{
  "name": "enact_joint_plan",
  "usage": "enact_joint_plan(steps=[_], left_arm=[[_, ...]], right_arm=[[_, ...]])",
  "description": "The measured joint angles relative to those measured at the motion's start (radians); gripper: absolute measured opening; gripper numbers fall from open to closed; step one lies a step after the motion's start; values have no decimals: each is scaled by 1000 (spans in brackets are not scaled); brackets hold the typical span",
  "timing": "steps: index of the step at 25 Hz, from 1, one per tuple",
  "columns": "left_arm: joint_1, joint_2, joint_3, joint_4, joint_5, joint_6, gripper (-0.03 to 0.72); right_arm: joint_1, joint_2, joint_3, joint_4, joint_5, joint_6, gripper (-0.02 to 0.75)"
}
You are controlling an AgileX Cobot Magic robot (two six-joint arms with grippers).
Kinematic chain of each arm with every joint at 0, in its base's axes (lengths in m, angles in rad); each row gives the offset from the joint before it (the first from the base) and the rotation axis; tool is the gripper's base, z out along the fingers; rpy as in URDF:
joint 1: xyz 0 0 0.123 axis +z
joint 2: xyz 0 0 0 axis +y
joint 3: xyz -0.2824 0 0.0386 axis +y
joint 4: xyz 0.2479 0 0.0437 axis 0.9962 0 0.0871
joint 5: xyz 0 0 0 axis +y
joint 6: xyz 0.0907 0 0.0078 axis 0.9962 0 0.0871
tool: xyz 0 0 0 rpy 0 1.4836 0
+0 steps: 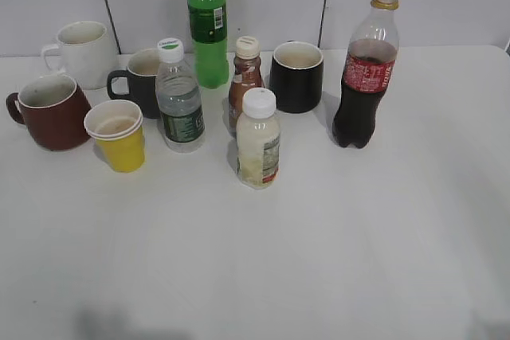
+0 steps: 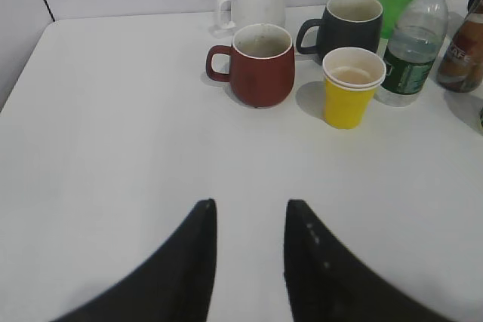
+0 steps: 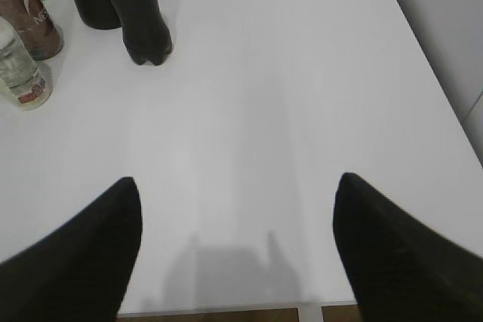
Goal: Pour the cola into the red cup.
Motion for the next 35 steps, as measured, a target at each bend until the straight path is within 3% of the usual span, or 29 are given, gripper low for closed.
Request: enact_joint_plan(steps=[31,33,35], left_arm=[[-1,4,-4,-22,-14,0,237],[-1,48,-14,-14,-150,0,237],[-1,132,-5,29,-456,0,237]], right_arm=[[0,0,0,0,0,0,591],[0,0,0,0,0,0,591],[0,0,0,0,0,0,591]])
